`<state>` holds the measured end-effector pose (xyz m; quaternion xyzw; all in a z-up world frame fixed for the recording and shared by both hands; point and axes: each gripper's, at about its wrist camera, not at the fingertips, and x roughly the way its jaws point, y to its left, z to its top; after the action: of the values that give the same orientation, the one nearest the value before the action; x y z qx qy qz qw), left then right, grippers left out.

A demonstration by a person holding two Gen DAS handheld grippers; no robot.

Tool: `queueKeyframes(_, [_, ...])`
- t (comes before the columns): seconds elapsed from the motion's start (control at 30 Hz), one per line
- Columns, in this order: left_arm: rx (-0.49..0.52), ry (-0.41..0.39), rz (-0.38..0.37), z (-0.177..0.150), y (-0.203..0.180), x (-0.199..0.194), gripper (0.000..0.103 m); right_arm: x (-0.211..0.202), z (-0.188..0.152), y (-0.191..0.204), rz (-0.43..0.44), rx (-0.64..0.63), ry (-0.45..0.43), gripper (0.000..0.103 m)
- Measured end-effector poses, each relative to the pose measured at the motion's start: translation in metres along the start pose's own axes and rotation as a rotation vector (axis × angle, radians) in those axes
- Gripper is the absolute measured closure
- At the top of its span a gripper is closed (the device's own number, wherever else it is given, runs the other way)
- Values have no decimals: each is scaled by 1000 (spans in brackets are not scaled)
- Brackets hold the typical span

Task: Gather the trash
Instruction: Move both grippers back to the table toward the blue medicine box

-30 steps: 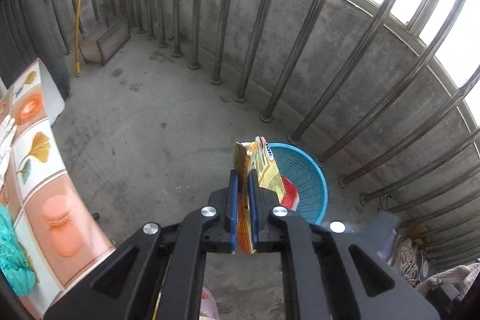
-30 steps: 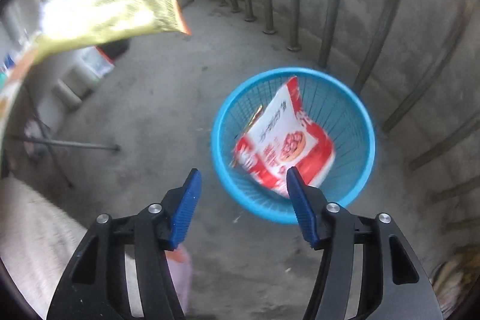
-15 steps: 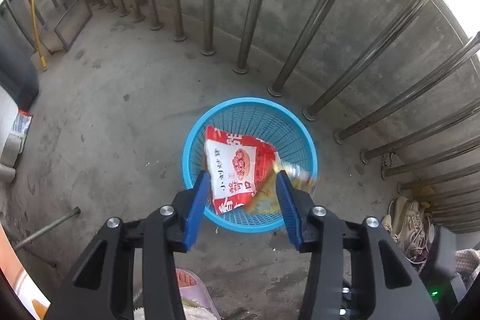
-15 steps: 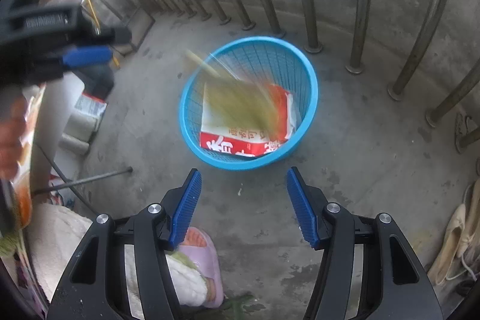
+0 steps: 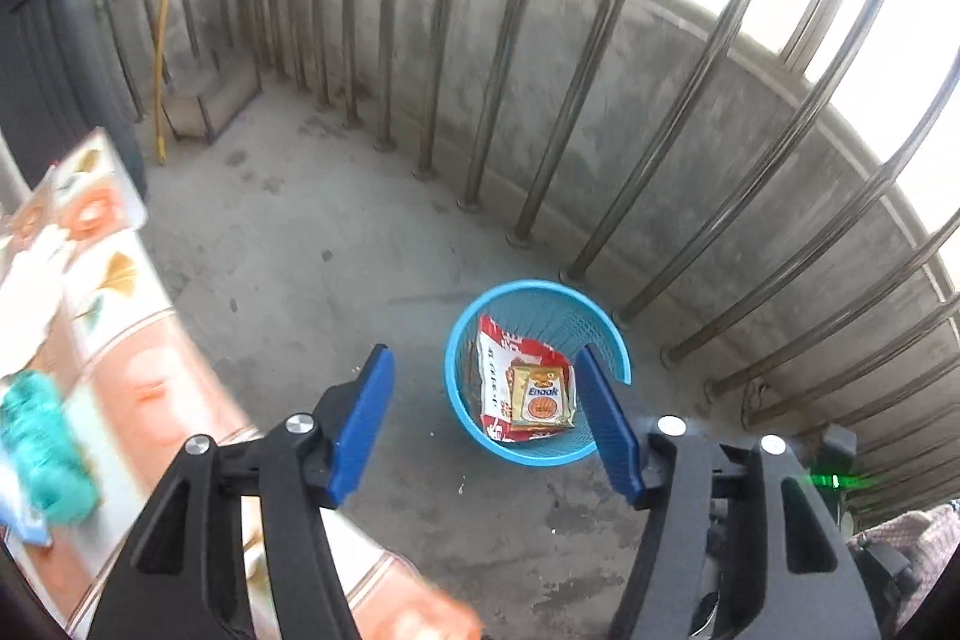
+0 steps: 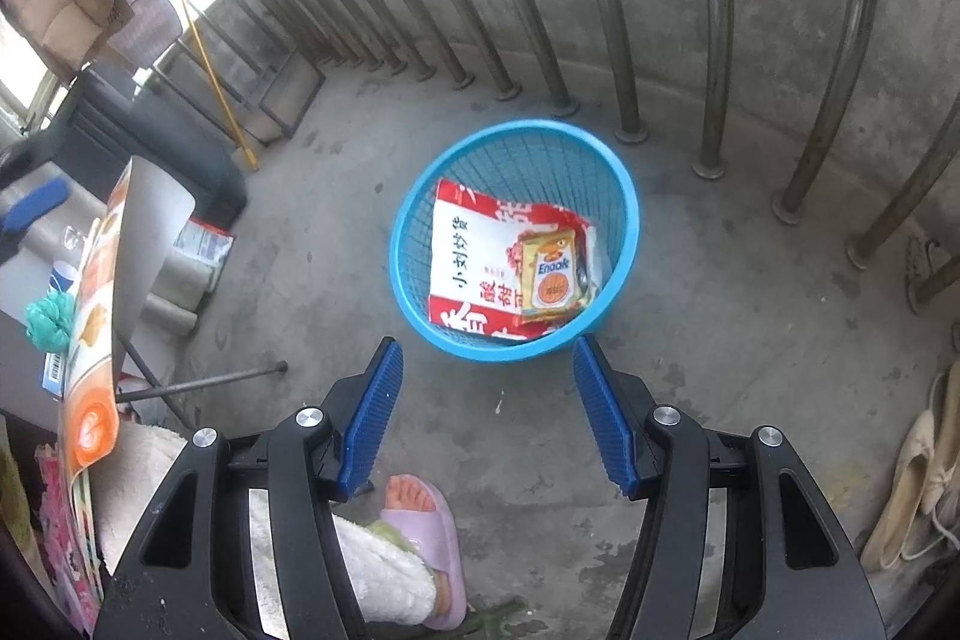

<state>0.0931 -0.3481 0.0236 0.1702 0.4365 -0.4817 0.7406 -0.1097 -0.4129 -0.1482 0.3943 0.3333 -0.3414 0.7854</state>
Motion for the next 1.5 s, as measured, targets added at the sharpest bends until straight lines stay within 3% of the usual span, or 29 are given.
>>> queueKeyframes(0.2, [-54, -122, 15, -36, 43, -75, 34, -17, 4, 18, 25, -29, -38, 46])
queueKeyframes(0.4, [-205, -205, 108, -96, 113, -134, 30, -28, 14, 68, 158, -104, -38, 39])
queueKeyframes(0.7, [-516, -265, 225, -176, 209, -188, 27, -42, 20, 193, 356, -356, -16, 32])
queueKeyframes(0.93, [-628, -283, 289, -211, 241, -208, 23, -43, 8, 310, 538, -595, 44, 32])
queueKeyframes(1.03, [-651, -272, 309, -222, 249, -211, 20, -30, -1, 382, 622, -731, 95, 32])
queueKeyframes(1.1, [-668, -268, 318, -231, 252, -213, 17, -15, -13, 422, 629, -803, 145, 32])
queueKeyframes(1.23, [-698, -247, 367, -249, 260, -215, 8, 35, -35, 501, 542, -919, 236, 32])
queueKeyframes(1.4, [-732, -177, 456, -270, 273, -210, 6, 70, -51, 540, 433, -974, 275, 32])
queueKeyframes(1.5, [-784, -102, 494, -281, 284, -202, 6, 89, -61, 546, 392, -980, 350, 32])
